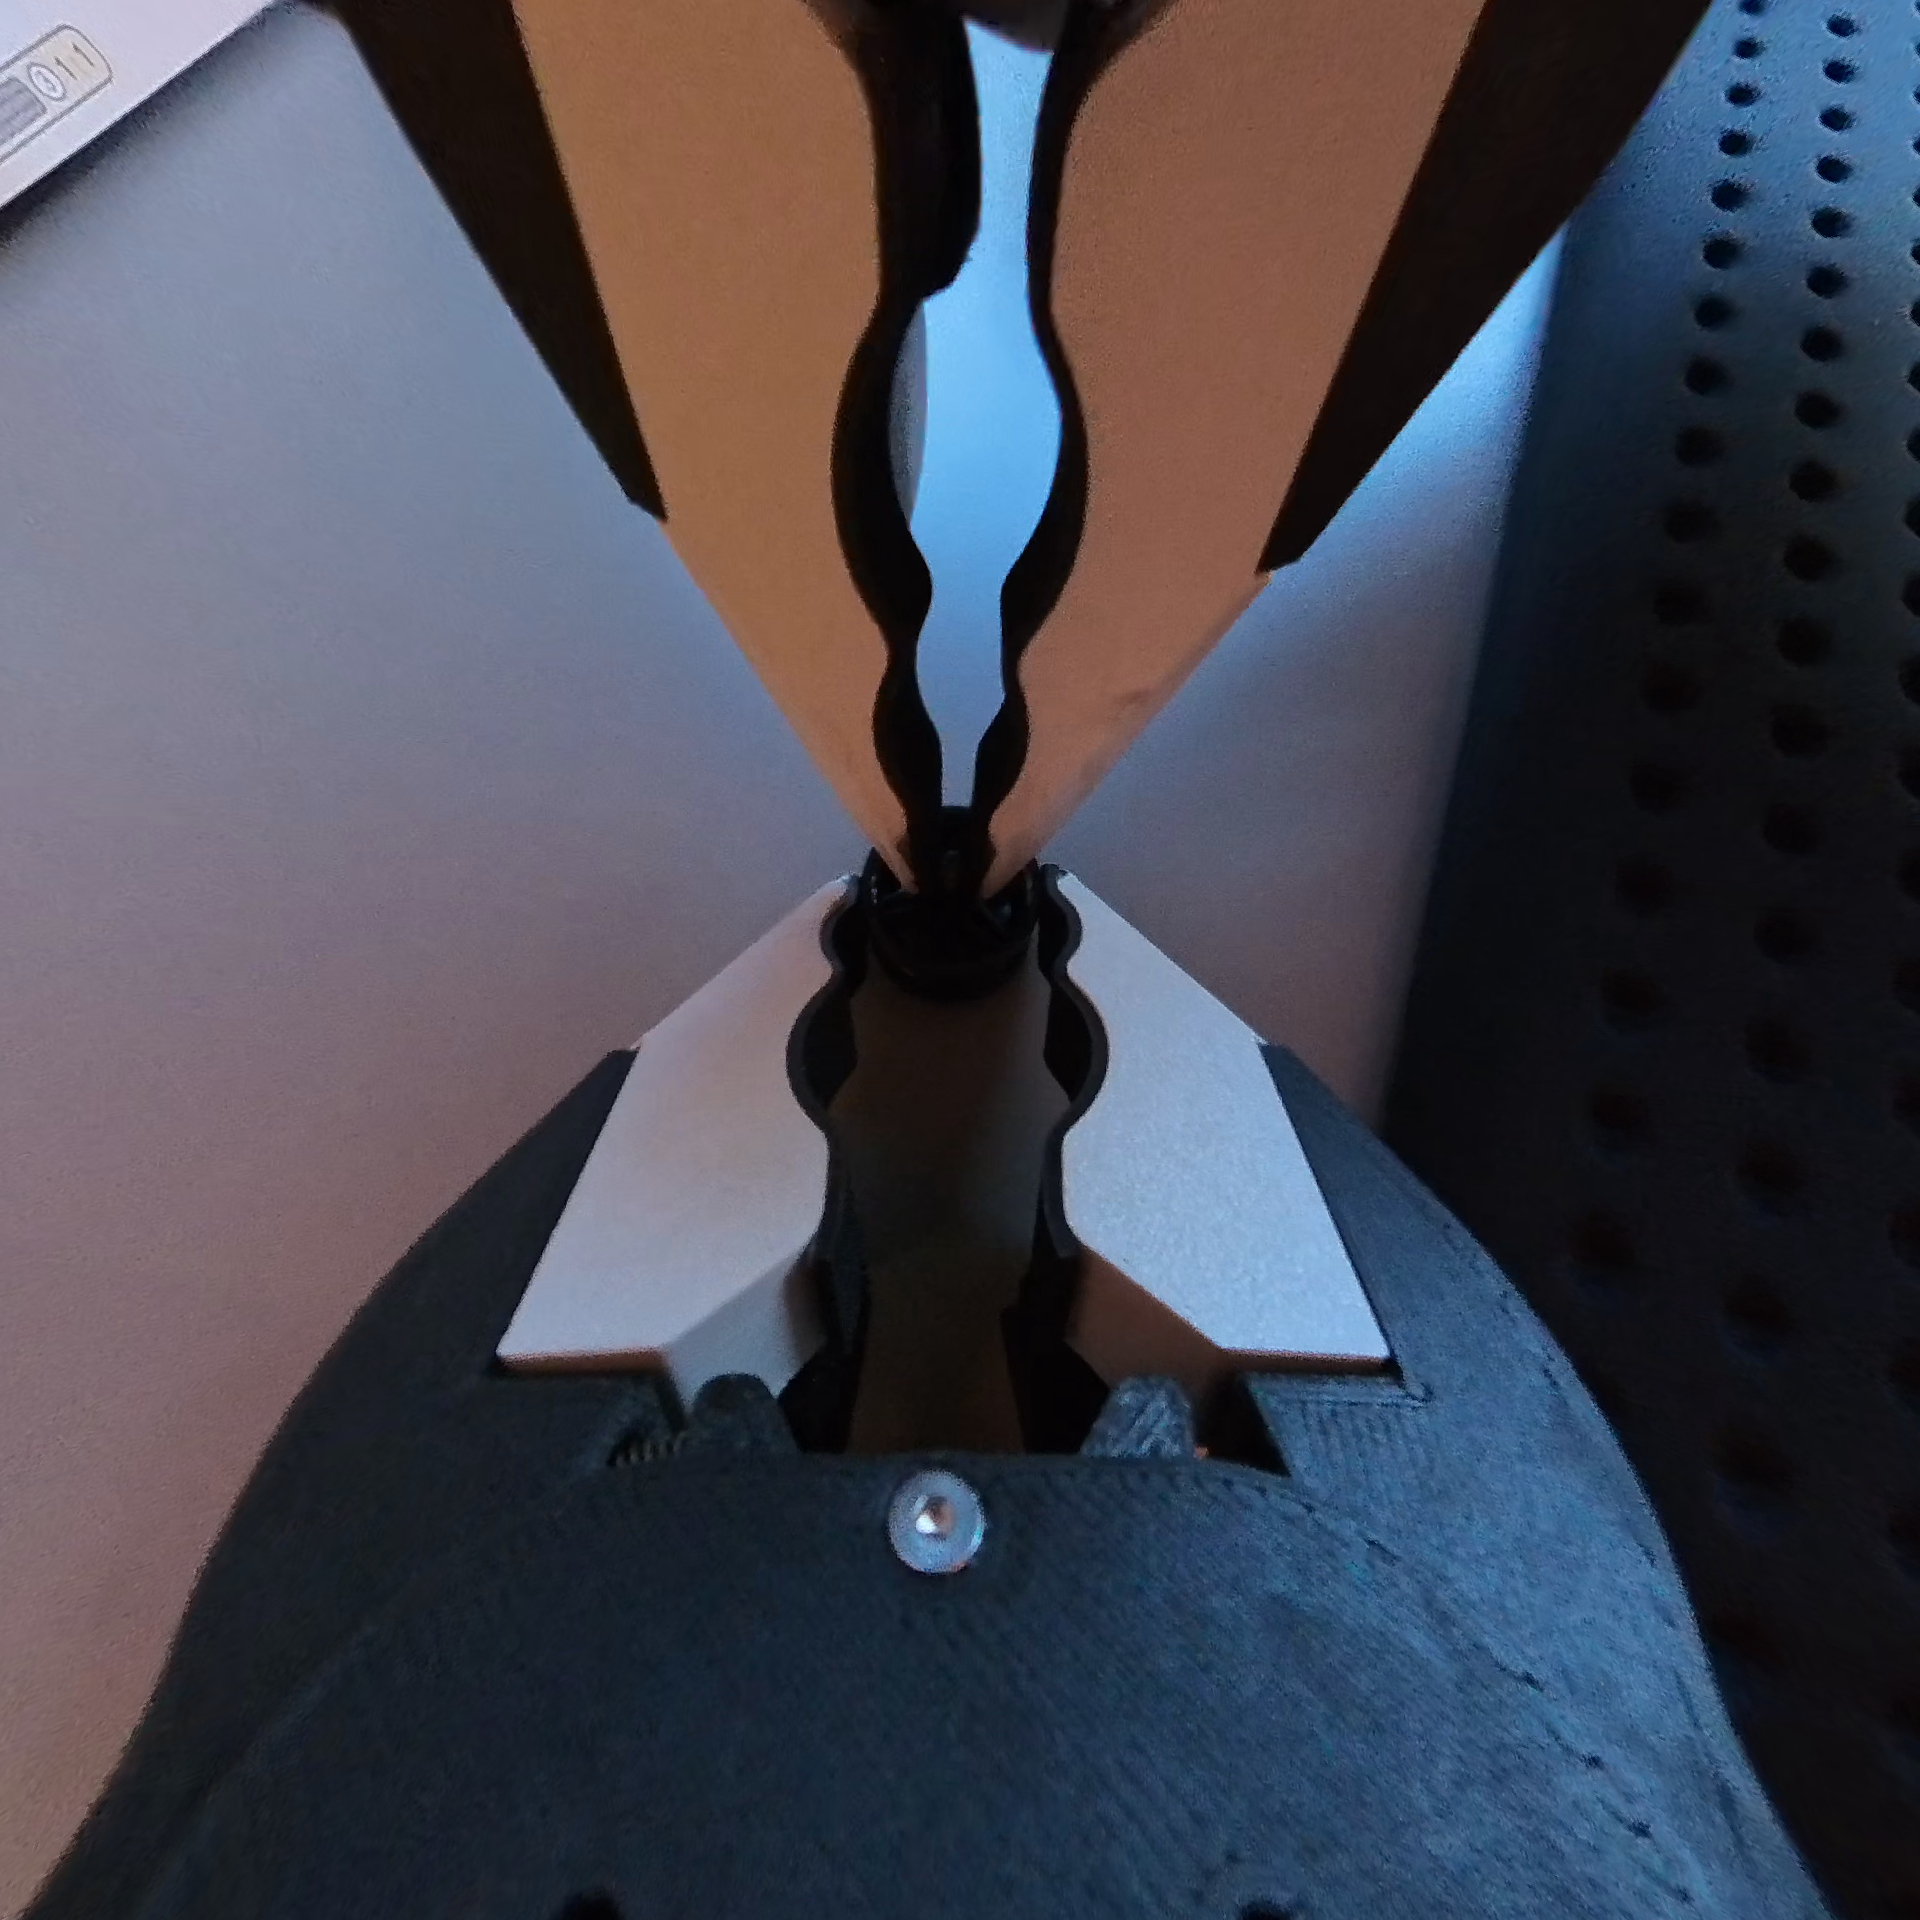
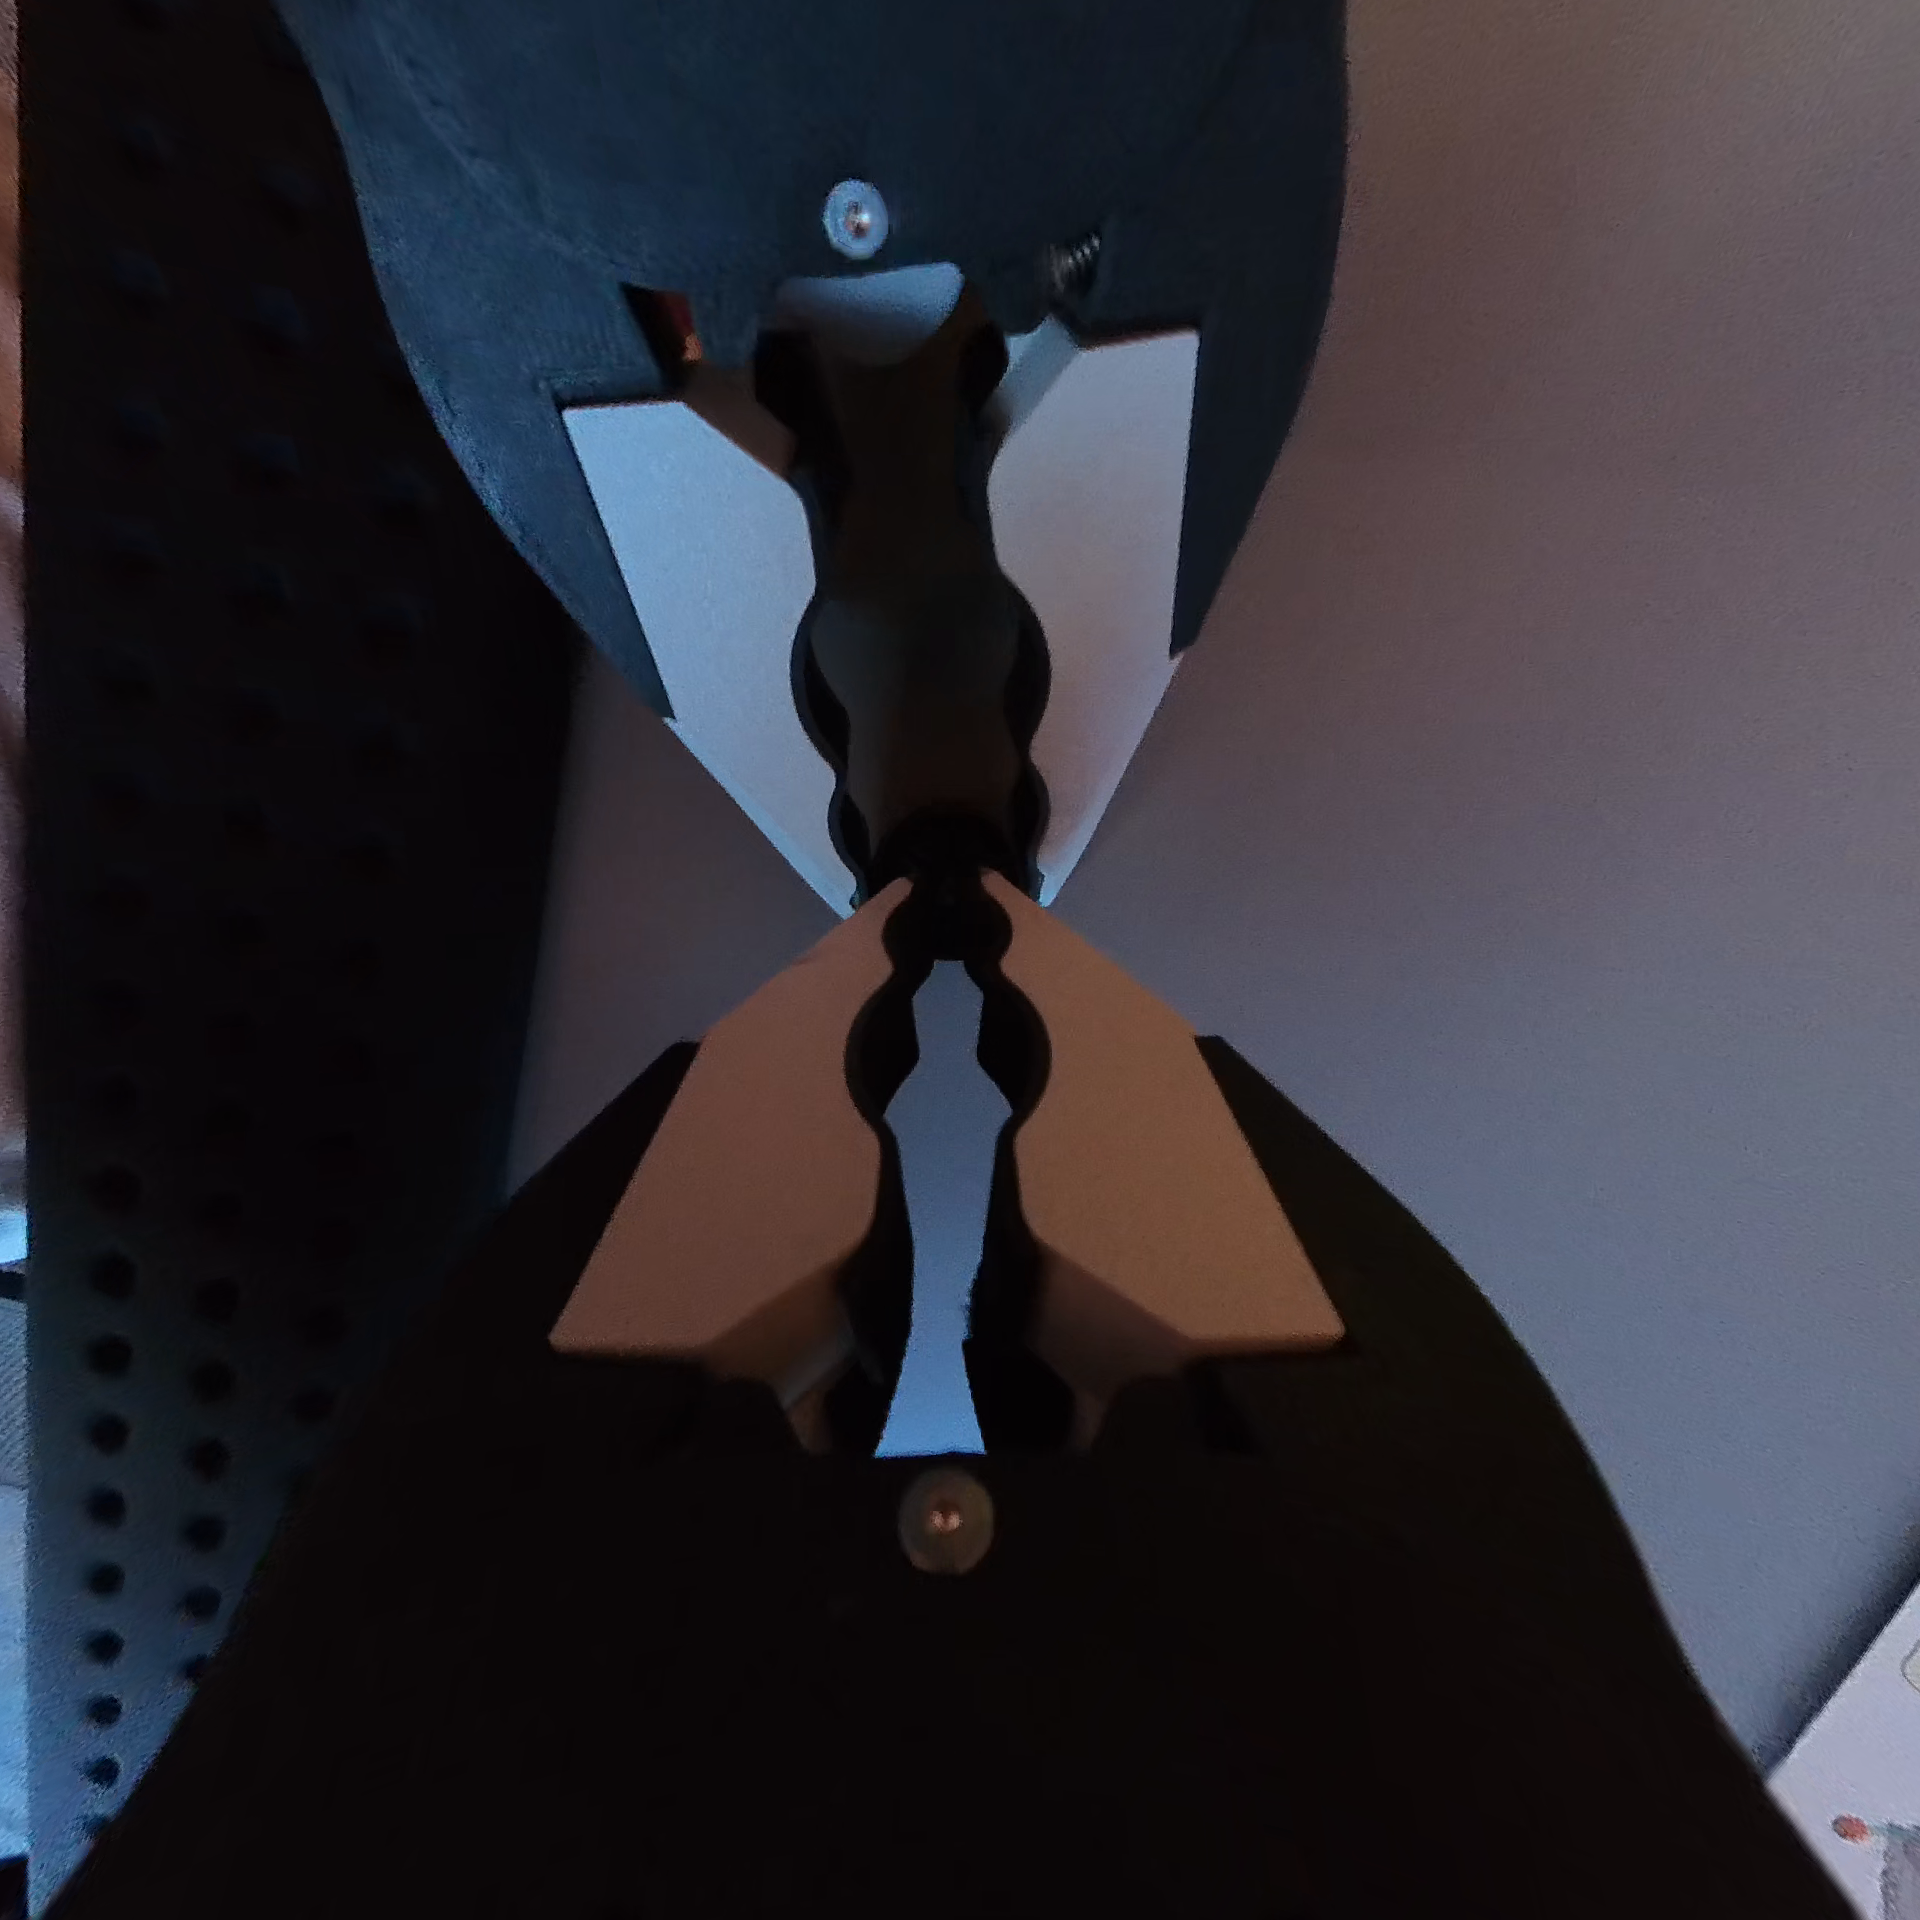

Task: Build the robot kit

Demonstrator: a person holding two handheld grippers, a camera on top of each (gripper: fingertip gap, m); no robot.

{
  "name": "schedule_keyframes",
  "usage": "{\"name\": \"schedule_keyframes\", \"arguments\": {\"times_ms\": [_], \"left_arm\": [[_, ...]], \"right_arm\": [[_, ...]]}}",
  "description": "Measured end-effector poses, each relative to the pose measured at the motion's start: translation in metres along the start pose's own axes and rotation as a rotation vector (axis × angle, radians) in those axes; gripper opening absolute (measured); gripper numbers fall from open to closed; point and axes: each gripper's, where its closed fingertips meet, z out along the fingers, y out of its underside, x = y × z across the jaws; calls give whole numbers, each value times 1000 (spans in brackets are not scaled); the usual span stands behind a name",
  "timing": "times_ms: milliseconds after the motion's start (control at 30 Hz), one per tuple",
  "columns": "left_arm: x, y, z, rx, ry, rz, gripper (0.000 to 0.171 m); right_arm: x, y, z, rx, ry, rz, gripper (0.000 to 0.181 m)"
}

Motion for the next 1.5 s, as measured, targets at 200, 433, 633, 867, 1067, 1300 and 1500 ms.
{"name": "schedule_keyframes", "arguments": {"times_ms": [200,433,633,867,1067,1300,1500], "left_arm": [[0,2,-1,-4,6,-16,32],[0,2,-1,-6,4,-14,32],[-9,3,-12,34,43,-156,32],[8,-44,-57,350,488,-538,31],[33,-60,-68,369,727,-618,31],[50,-67,-59,322,861,-683,31],[32,-71,-74,463,768,-643,44]], "right_arm": [[-1,-2,2,-21,-3,-32,5],[0,-5,2,117,-4,41,5],[19,-24,-39,630,119,141,42],[-11,-21,-81,825,405,-143,62],[-33,-35,-75,744,538,-353,51],[-40,-27,-70,729,423,-302,22],[-33,-27,-91,870,361,-173,22]]}}
